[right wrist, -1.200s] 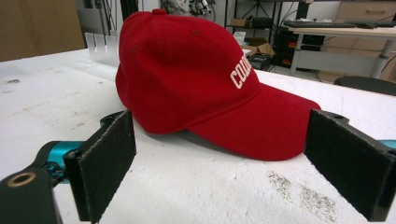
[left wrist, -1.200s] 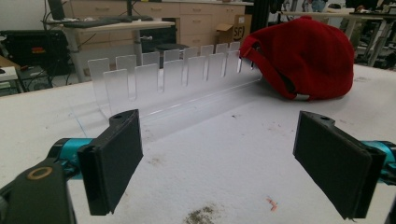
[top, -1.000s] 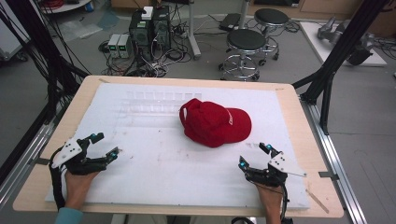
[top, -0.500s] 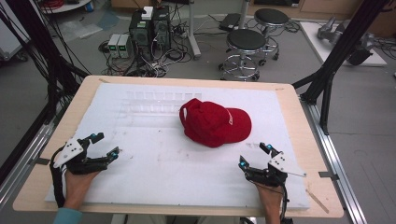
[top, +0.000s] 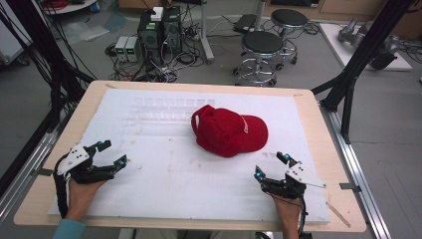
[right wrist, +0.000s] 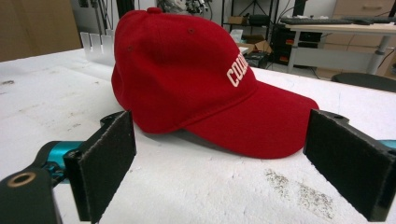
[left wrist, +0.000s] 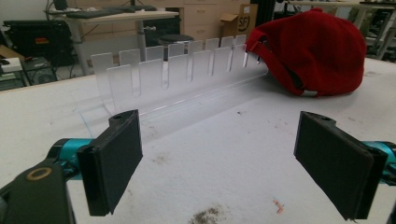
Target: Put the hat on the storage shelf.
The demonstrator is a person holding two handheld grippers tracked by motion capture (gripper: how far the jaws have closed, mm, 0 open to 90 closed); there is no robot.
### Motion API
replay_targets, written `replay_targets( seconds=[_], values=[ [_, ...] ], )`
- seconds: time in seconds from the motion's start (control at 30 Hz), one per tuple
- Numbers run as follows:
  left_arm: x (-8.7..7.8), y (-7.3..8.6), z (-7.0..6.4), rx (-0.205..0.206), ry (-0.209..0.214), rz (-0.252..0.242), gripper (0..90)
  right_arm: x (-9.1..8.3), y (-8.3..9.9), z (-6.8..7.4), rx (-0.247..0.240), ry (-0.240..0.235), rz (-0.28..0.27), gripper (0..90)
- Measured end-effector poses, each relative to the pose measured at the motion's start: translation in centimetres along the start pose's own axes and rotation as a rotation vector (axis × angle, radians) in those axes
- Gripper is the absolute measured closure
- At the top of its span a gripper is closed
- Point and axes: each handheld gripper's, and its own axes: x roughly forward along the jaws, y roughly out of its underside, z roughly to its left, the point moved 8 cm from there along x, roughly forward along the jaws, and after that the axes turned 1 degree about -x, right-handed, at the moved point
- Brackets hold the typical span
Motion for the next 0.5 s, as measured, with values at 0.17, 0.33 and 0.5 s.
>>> replay_targets(
  seconds=[0.17, 0.33, 0.5],
  values=[
    [0.6, -1.8, -0.3, 0.002, 0.045, 0.011, 15.5, 0.0, 0.0, 0.0, 0.002, -0.003, 0.002, 8.2],
    [1.3, -3.9, -0.5, -0.025, 0.098, 0.003, 15.4, 0.0, 0.0, 0.0, 0.001, -0.002, 0.002, 8.2],
    [2.5, -5.9, -0.6, -0.032, 0.136, 0.038, 13.1, 0.0, 0.0, 0.0, 0.005, -0.002, 0.003, 8.2]
  ],
)
